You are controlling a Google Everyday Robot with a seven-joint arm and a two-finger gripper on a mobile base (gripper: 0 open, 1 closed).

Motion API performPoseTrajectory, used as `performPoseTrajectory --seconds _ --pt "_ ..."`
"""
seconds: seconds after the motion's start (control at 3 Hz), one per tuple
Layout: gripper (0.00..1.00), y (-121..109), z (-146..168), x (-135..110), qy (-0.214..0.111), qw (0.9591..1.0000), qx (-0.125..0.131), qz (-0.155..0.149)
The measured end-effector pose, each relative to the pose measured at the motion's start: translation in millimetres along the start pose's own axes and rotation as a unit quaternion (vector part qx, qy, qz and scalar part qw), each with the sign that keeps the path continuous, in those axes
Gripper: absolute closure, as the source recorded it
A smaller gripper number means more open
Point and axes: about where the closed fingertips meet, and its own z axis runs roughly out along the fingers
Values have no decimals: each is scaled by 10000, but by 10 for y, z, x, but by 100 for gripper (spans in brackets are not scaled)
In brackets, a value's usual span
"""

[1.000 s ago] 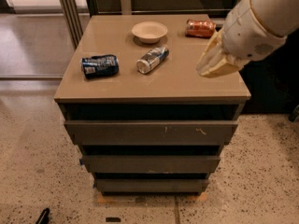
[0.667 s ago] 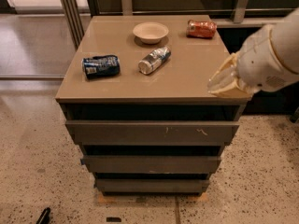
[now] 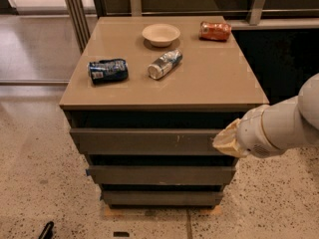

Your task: Open top drawer

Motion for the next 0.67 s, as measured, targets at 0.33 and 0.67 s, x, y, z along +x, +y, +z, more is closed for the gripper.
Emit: performPoseTrajectory --seconds 0.33,0.67 --pt "100 180 500 235 -145 9982 -432 377" --pt "100 197 565 275 -158 9977 -497 426"
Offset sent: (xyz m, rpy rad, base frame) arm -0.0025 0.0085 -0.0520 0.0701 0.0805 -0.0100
